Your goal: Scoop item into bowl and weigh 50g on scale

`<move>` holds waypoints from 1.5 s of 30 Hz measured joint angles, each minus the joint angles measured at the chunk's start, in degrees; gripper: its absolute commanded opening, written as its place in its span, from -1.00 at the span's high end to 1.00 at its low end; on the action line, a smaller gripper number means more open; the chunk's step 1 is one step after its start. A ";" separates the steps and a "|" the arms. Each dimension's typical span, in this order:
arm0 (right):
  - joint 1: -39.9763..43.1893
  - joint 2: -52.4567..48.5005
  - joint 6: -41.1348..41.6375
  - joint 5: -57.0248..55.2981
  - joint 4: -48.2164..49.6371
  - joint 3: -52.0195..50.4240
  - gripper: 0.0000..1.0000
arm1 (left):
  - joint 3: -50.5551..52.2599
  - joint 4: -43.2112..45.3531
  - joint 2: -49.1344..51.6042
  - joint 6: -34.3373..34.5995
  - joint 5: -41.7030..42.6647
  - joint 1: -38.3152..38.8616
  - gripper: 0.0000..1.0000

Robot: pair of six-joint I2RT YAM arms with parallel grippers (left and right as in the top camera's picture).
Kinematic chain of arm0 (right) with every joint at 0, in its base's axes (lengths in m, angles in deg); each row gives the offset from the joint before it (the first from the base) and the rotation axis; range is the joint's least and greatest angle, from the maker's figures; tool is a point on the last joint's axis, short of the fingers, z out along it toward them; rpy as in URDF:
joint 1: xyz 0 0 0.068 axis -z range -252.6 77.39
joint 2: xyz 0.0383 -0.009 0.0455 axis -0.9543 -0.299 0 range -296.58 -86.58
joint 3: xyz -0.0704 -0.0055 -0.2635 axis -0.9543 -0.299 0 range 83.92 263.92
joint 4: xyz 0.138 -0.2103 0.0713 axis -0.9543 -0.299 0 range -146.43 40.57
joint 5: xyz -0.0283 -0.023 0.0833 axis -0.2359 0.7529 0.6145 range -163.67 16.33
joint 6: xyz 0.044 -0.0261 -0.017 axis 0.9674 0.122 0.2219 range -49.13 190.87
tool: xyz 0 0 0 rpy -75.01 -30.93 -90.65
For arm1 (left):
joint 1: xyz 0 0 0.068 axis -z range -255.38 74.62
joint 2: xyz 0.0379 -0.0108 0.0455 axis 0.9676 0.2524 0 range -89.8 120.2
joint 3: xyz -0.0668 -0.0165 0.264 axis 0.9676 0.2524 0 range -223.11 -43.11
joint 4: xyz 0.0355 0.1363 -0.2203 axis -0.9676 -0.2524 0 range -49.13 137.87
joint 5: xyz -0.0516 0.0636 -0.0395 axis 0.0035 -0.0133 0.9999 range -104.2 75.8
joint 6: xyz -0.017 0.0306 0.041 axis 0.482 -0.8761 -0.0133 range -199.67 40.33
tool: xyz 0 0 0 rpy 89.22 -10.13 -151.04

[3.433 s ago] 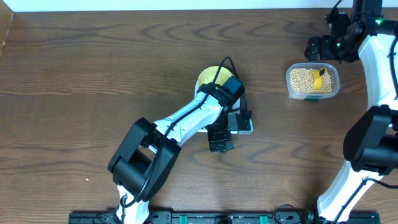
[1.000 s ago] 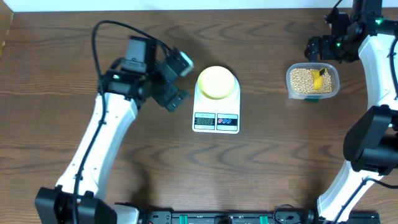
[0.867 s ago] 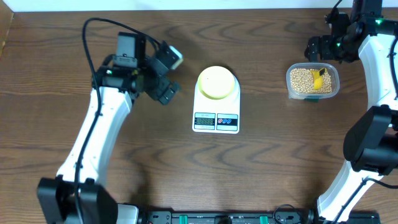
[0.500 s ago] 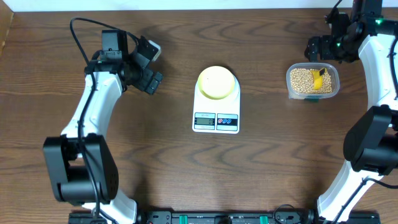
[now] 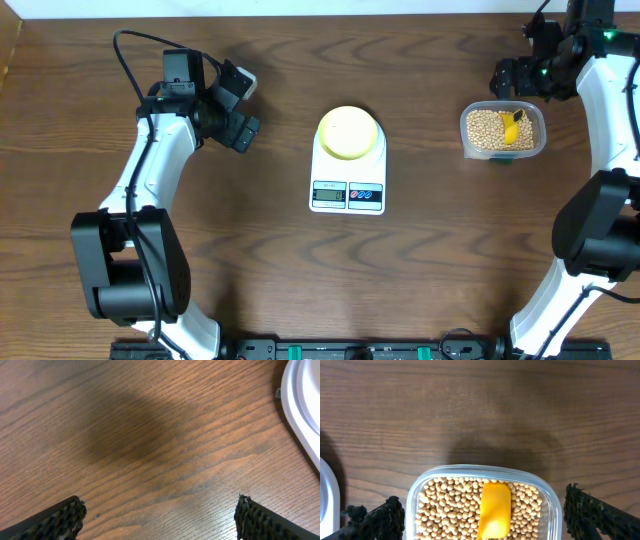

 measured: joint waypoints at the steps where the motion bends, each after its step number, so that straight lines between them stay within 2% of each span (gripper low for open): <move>1: 0.00 0.00 0.00 -0.02 0.00 0.00 -0.99 | 0.00 0.00 0.00 0.00 0.00 0.00 -0.95; 16: 0.00 0.00 0.00 0.00 0.00 0.00 -0.99 | 0.00 -1.66 0.00 0.90 0.15 0.00 -0.95; 22: 0.00 0.00 0.00 0.00 0.02 0.00 -0.99 | 0.37 -16.37 -3.45 -0.02 8.33 0.00 -0.95; 29: 0.00 0.00 0.00 0.00 0.00 0.00 -0.99 | 0.15 -30.23 -24.06 -11.23 16.17 1.92 -0.95; 33: 0.00 -0.02 0.00 -0.02 0.00 0.00 -0.99 | -0.07 -37.07 -27.98 -16.74 17.44 7.21 -0.95; 36: 0.00 0.00 0.00 -0.02 -0.02 0.00 -0.98 | 0.33 -37.38 -26.05 -18.73 16.28 11.87 -0.95; 40: 0.00 0.00 0.00 0.00 0.00 0.00 -0.99 | 1.90 -34.88 -21.59 -20.13 9.46 17.53 -0.95; 45: 0.00 -0.02 0.00 -0.02 -0.02 0.00 -0.99 | 2.25 -29.90 -15.26 -20.55 1.86 18.51 -0.95</move>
